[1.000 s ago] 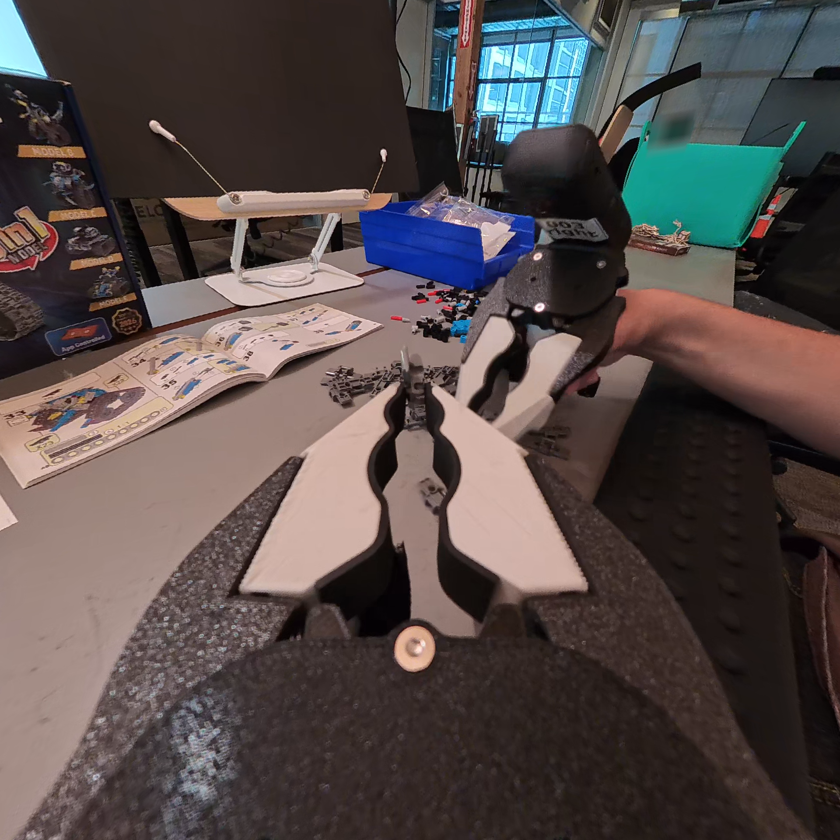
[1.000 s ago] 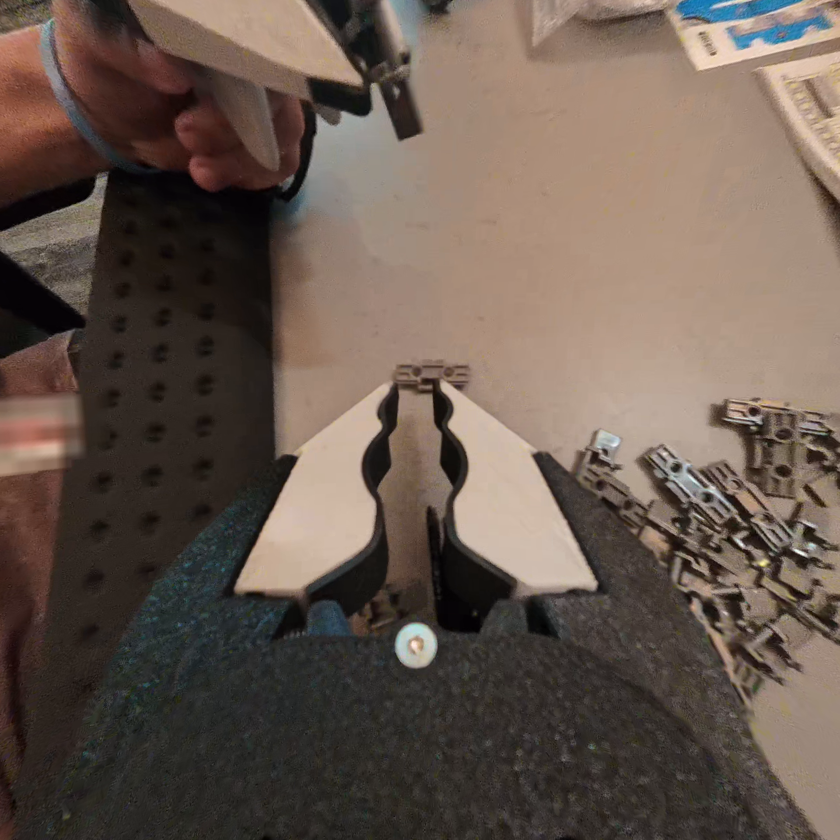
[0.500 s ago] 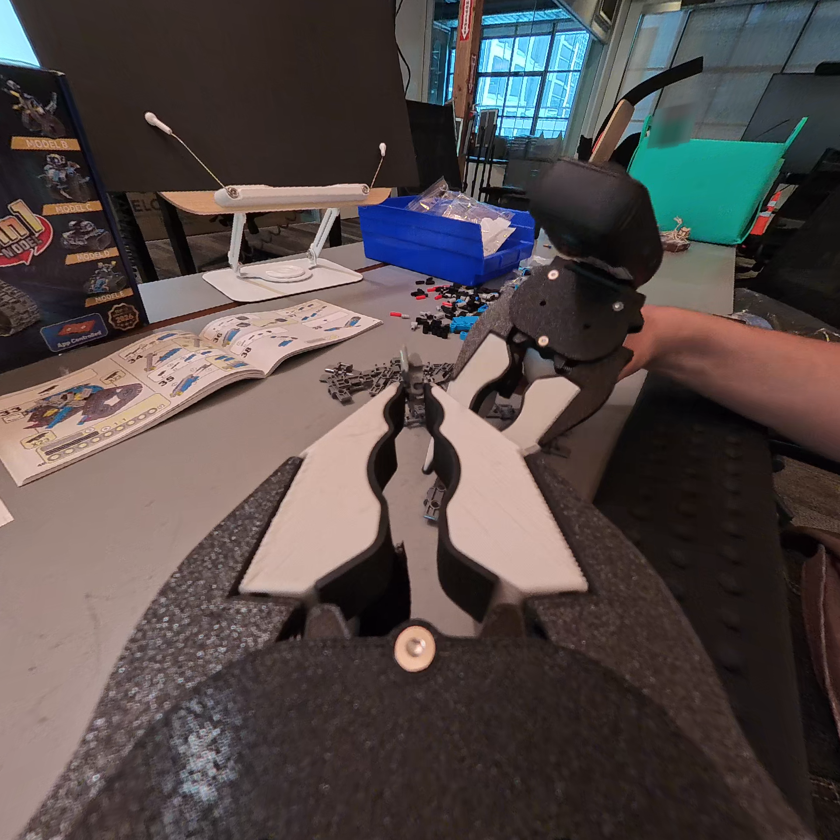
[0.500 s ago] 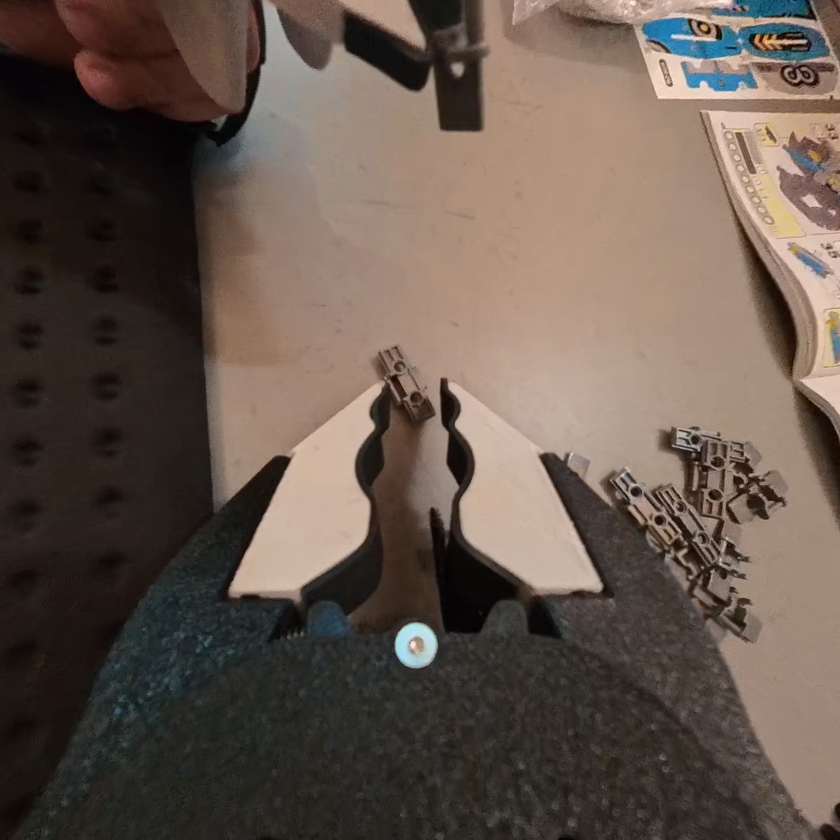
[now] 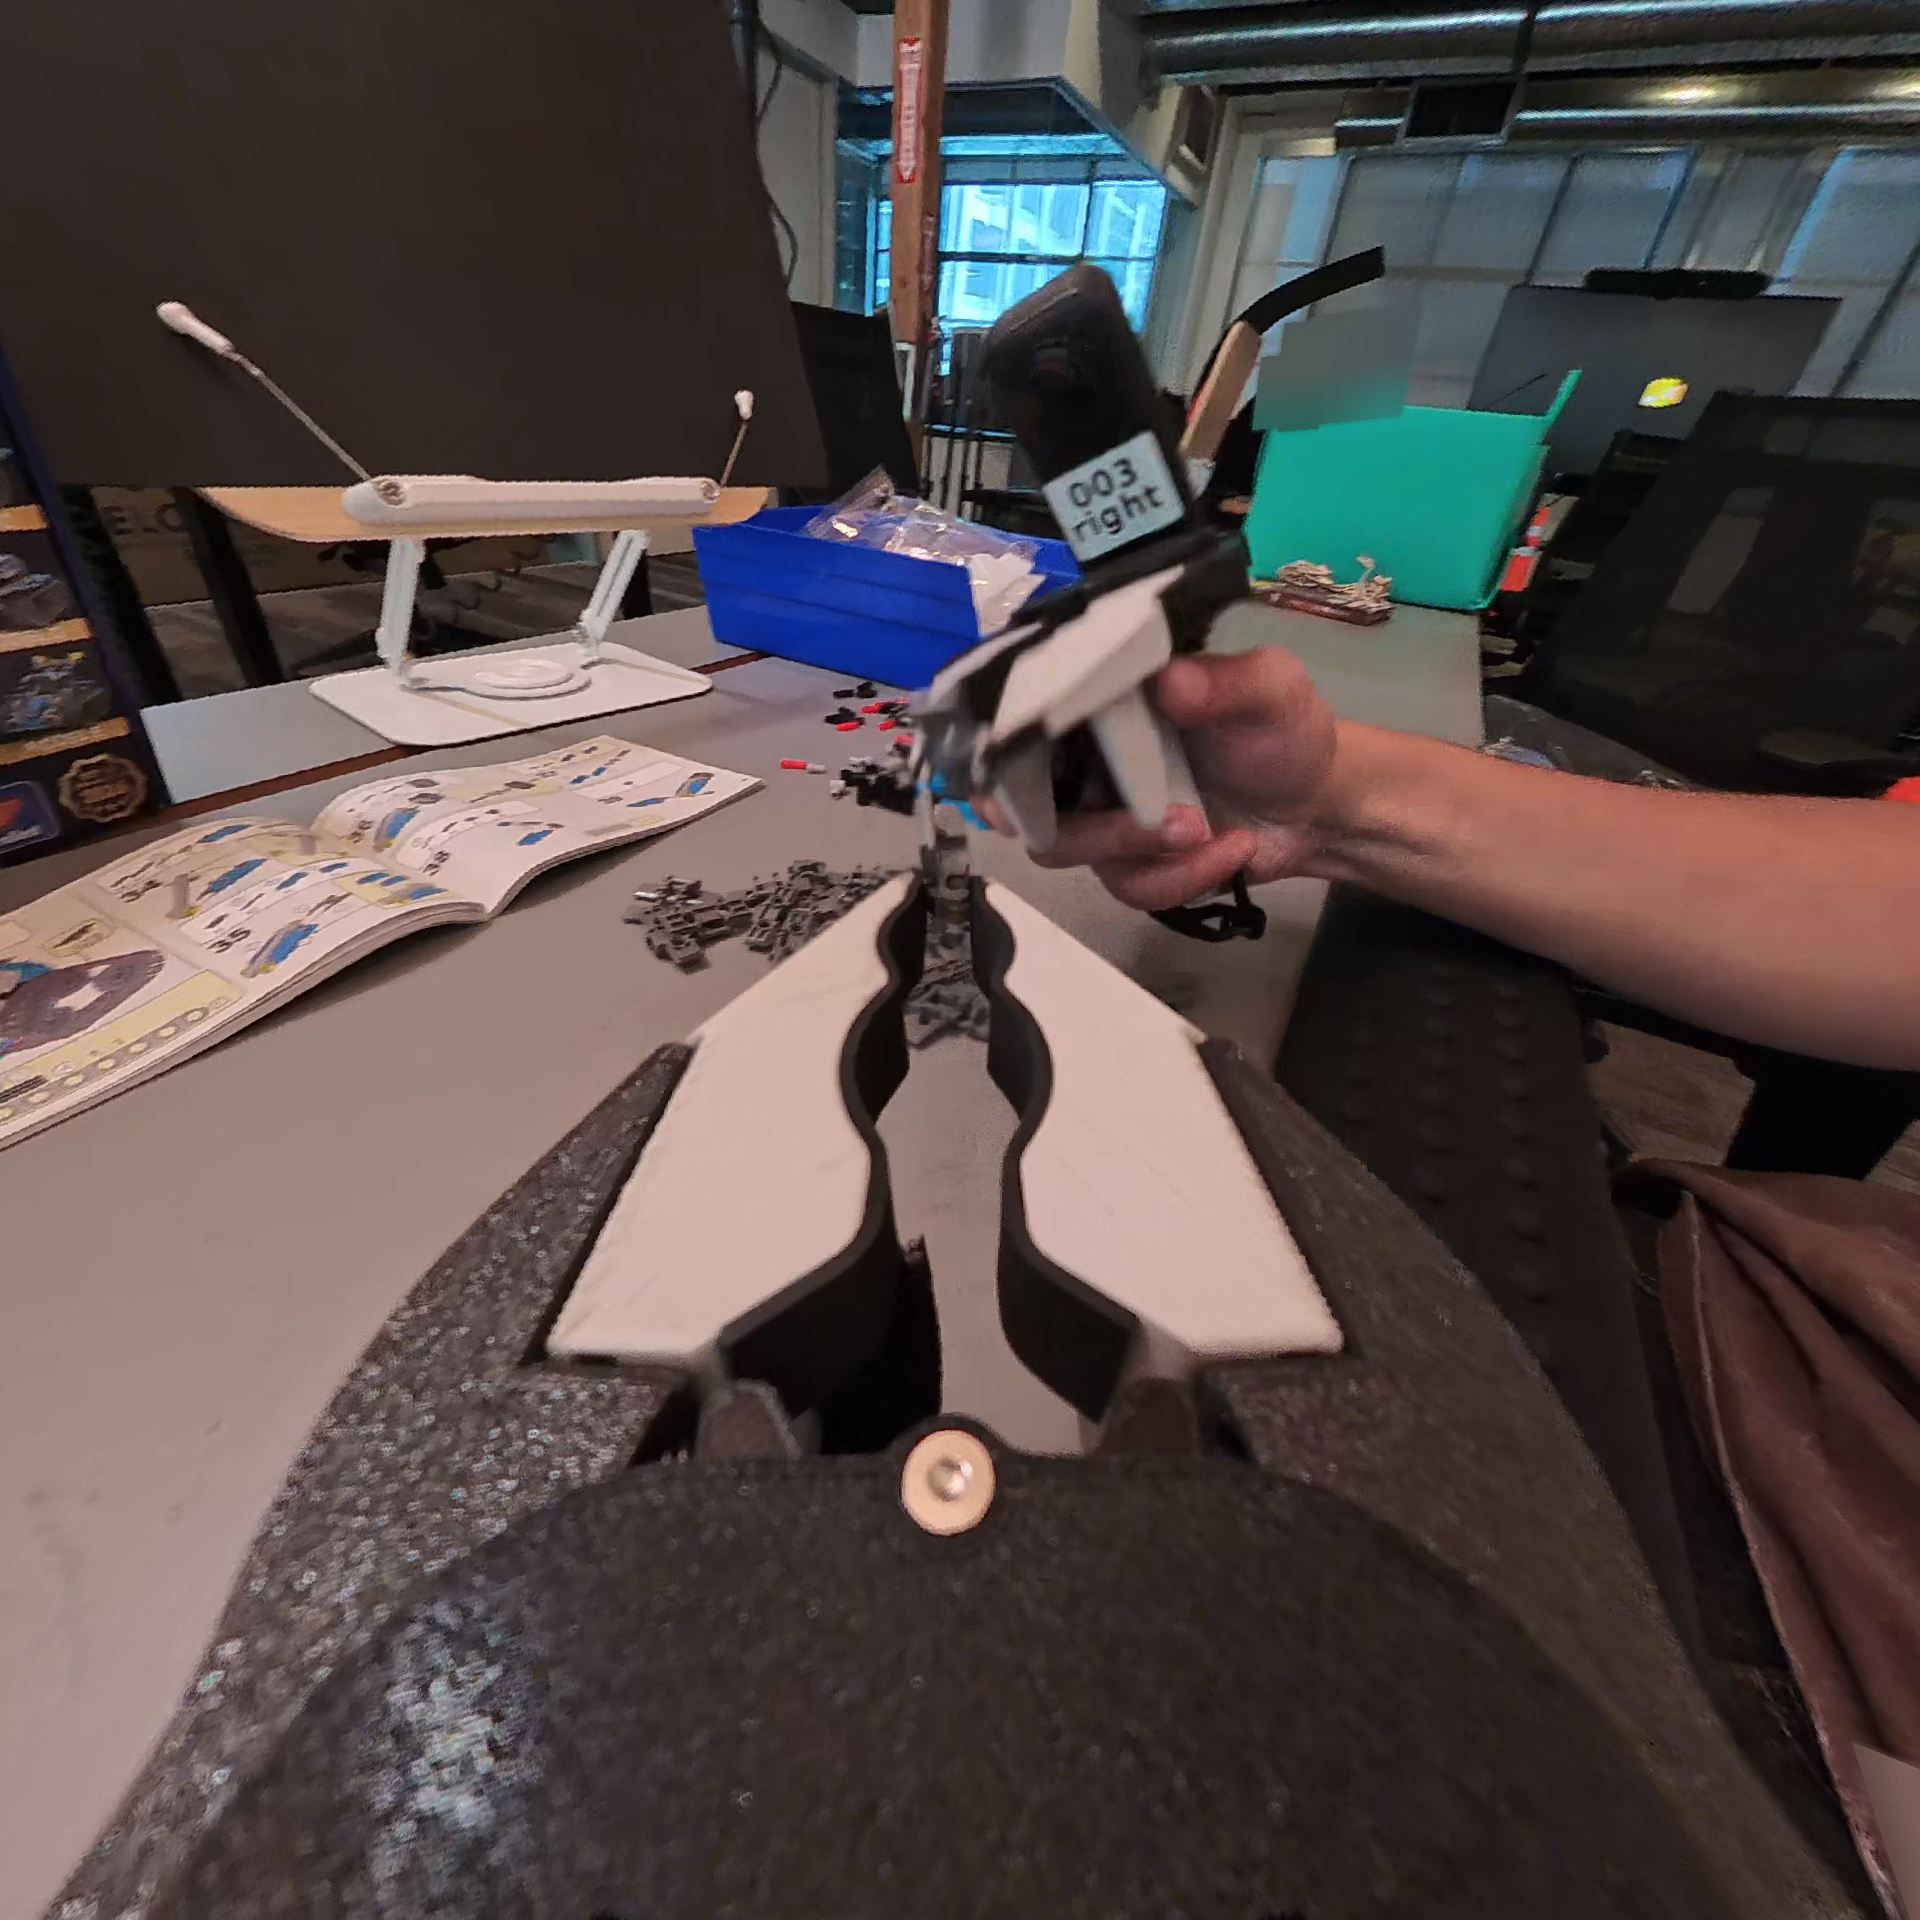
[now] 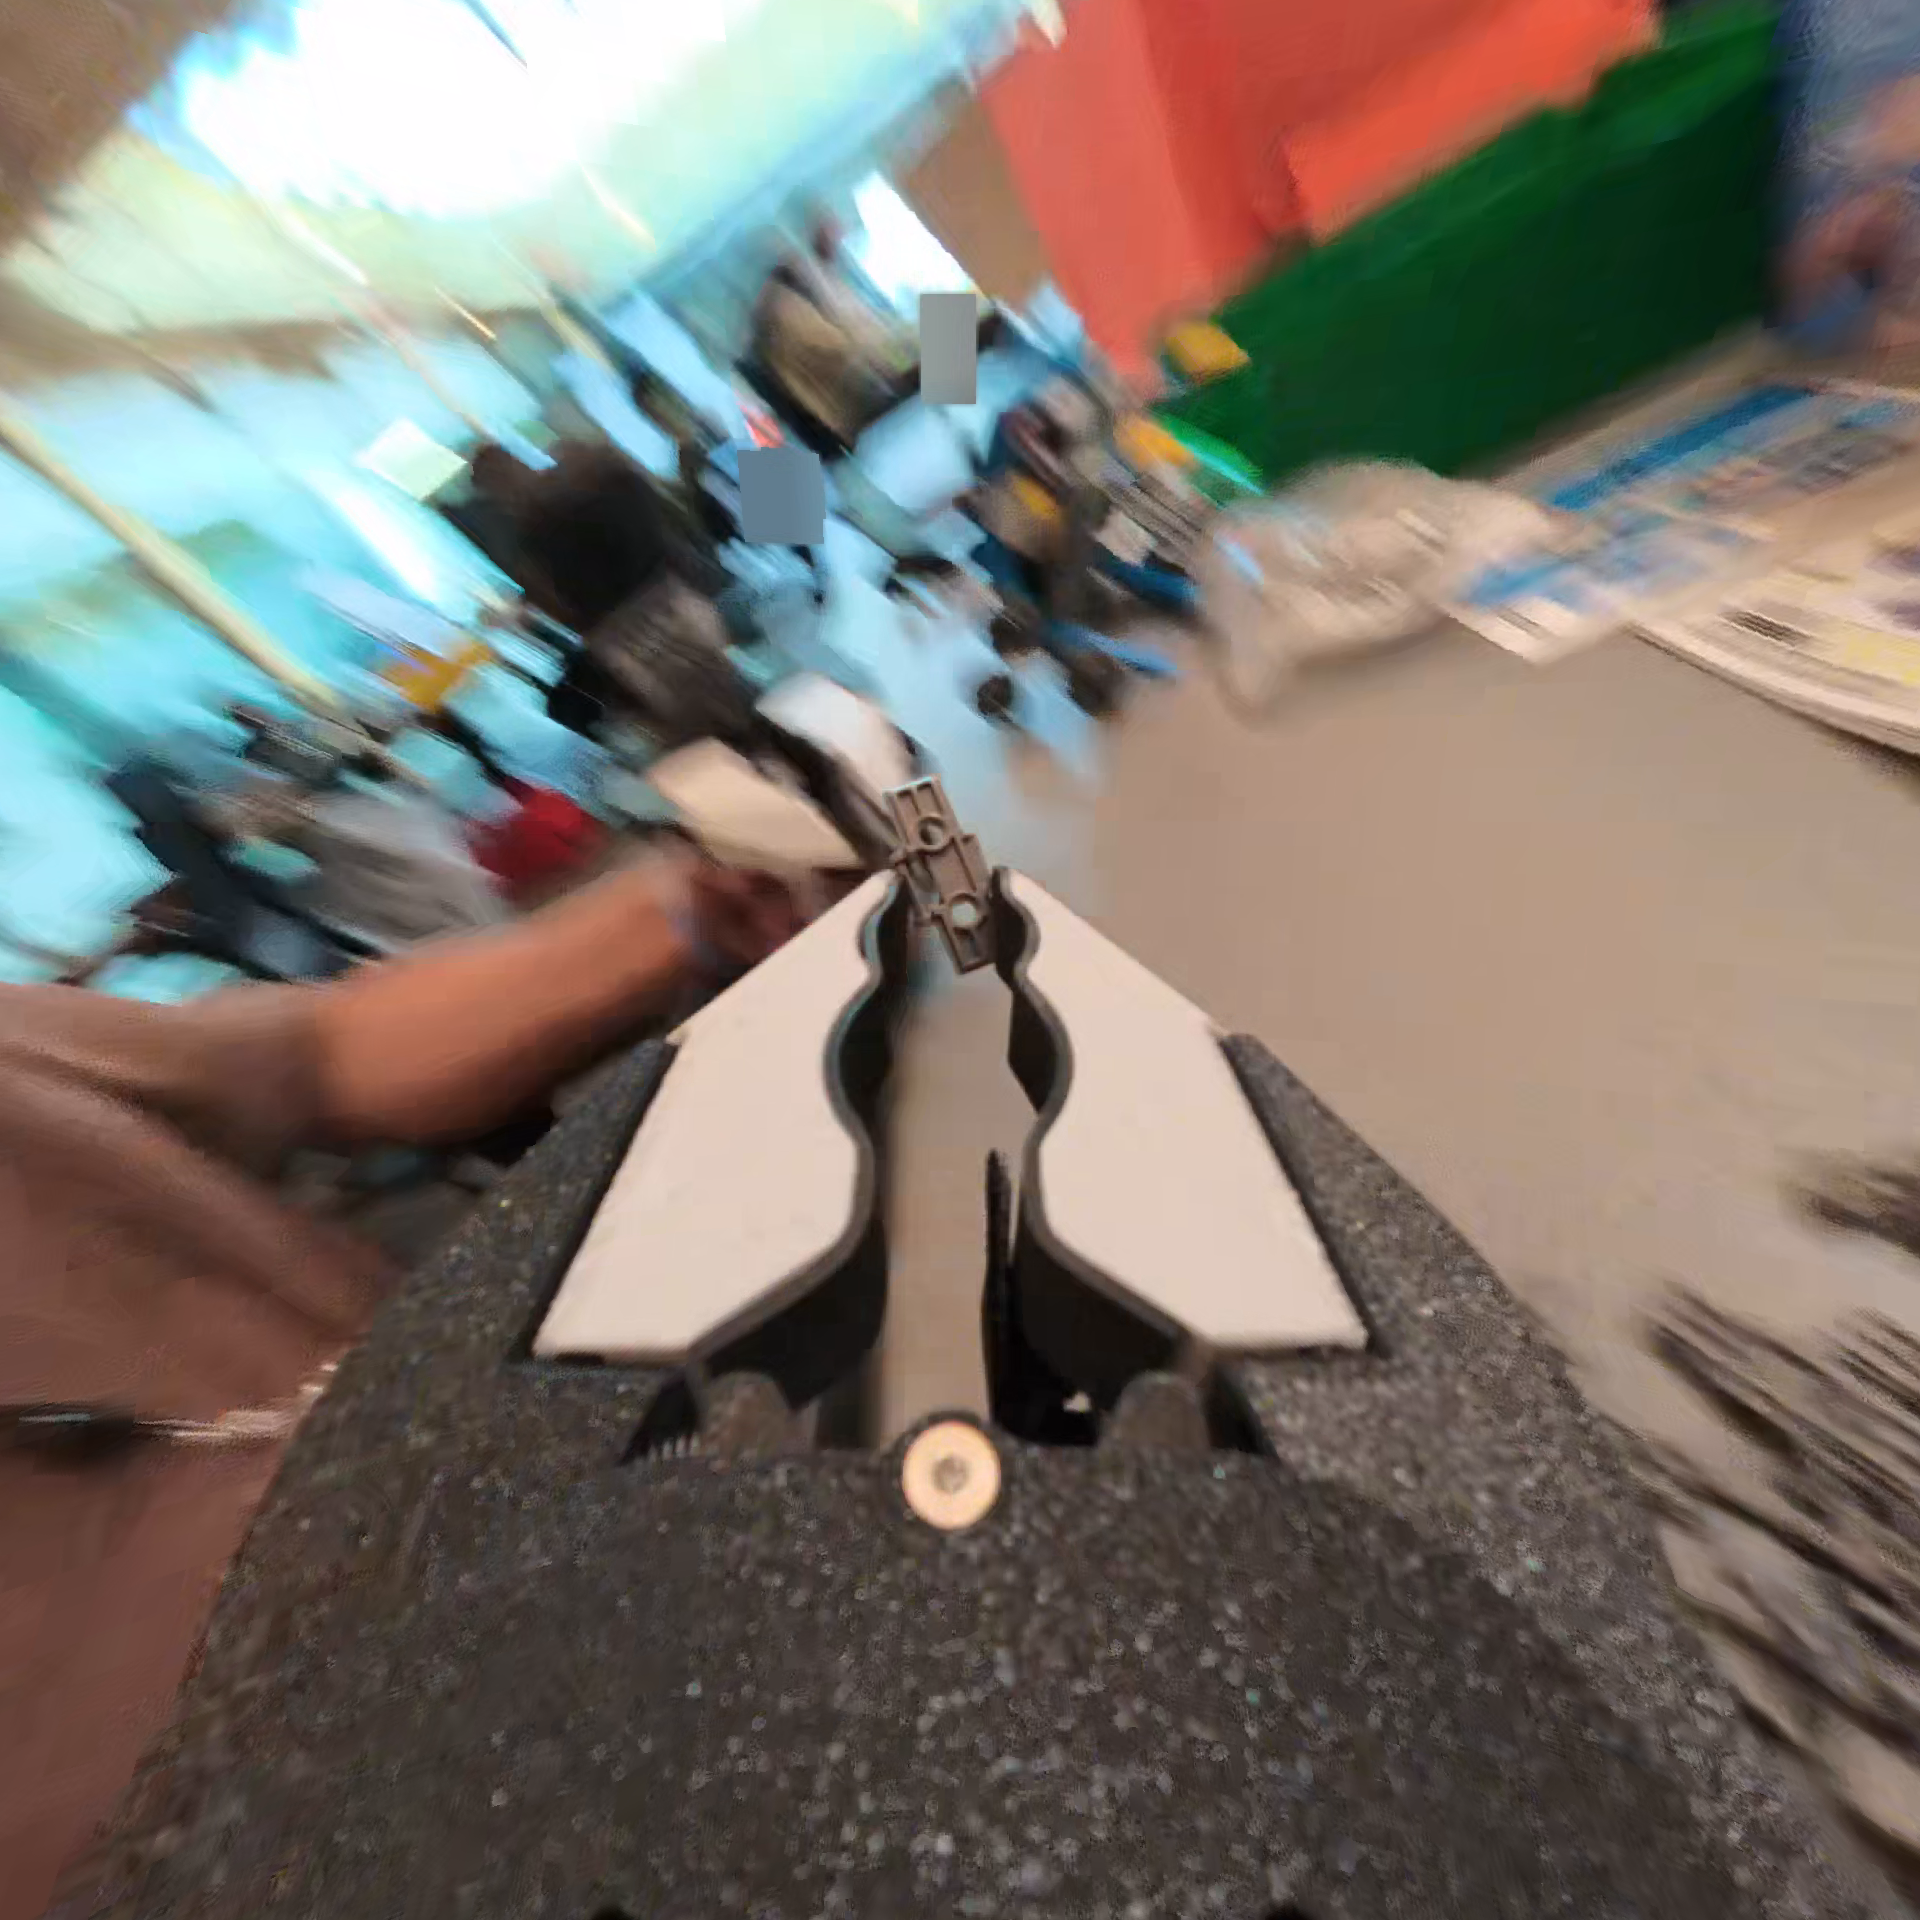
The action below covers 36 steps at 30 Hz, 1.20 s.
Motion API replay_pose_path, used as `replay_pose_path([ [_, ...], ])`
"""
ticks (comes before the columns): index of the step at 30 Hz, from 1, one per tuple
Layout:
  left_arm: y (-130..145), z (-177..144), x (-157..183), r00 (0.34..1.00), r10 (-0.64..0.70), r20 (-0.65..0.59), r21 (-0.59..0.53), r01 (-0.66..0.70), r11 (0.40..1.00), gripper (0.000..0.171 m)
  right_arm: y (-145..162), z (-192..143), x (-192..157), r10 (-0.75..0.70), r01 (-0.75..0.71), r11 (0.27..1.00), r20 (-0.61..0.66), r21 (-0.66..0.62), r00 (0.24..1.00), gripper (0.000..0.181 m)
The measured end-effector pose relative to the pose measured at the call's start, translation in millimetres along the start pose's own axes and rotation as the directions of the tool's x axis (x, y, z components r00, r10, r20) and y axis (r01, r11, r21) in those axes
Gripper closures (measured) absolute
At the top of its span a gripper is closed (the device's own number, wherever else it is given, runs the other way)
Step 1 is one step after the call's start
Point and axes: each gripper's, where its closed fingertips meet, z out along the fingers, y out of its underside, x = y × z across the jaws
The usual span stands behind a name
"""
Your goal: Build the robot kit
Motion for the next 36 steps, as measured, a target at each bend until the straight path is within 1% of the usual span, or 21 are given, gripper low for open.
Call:
replay_pose_path([
  [1, -1, 0, 4, 1.000, 0.002, -0.026, 0.008, -0.001, 1.000, 0.164, -11, -1, -16, 0.041, -0.048, 0.997, 0.106, 0.063, 0.994, 0.166],
  [2, -2, -1, 9, 0.999, 0.004, -0.053, 0.012, -0.003, 1.000, 0.164, -13, 1, -23, 0.051, -0.062, 0.995, 0.142, 0.075, 0.989, 0.166],
  [4, -3, -1, 12, 0.997, 0.001, -0.074, 0.017, 0.000, 1.000, 0.164, -6, 10, -27, 0.043, -0.049, 0.998, 0.157, 0.040, 0.987, 0.166],
  [6, -6, -3, 13, 0.996, -0.015, -0.087, 0.031, 0.018, 0.999, 0.164, -3, 16, -33, 0.062, -0.069, 0.997, 0.199, 0.028, 0.978, 0.166],
  [10, -5, -3, 13, 0.995, -0.026, -0.101, 0.026, 0.029, 0.999, 0.165, -1, 22, -33, 0.043, -0.048, 0.999, 0.188, 0.022, 0.981, 0.165],
  [18, -1, -1, 11, 0.995, -0.037, -0.097, -0.002, 0.037, 0.999, 0.165, 5, 19, -29, 0.028, -0.026, 1.000, 0.175, -0.011, 0.984, 0.166],
  [19, -1, -1, 11, 0.995, -0.037, -0.096, 0.000, 0.038, 0.999, 0.165, 5, 18, -30, 0.021, -0.018, 1.000, 0.179, -0.015, 0.984, 0.174],
  [20, -1, -1, 11, 0.995, -0.039, -0.095, 0.002, 0.039, 0.999, 0.165, 6, 18, -29, 0.013, -0.010, 1.000, 0.171, -0.016, 0.985, 0.177],
  [26, 3, 1, 9, 0.997, -0.023, -0.074, -0.023, 0.021, 0.999, 0.164, 9, 18, -25, -0.024, 0.029, 0.999, 0.122, -0.036, 0.992, 0.177],
  [29, 5, 2, 6, 0.999, -0.014, -0.049, -0.037, 0.012, 0.999, 0.165, 10, 19, -21, -0.069, 0.073, 0.996, 0.071, -0.050, 0.995, 0.179],
  [33, 10, 3, -1, 0.999, 0.043, 0.017, -0.065, -0.042, 0.997, 0.165, 11, 22, -13, -0.189, 0.185, 0.979, -0.038, -0.085, 0.981, 0.177],
  [34, 11, 3, -4, 0.996, 0.074, 0.041, -0.074, -0.071, 0.995, 0.165, 12, 23, -11, -0.233, 0.227, 0.970, -0.064, -0.091, 0.970, 0.177],
  [36, 12, 3, -9, 0.982, 0.158, 0.104, -0.099, -0.148, 0.984, 0.165, 11, 25, -6, -0.366, 0.356, 0.930, -0.129, -0.094, 0.922, 0.178],
])
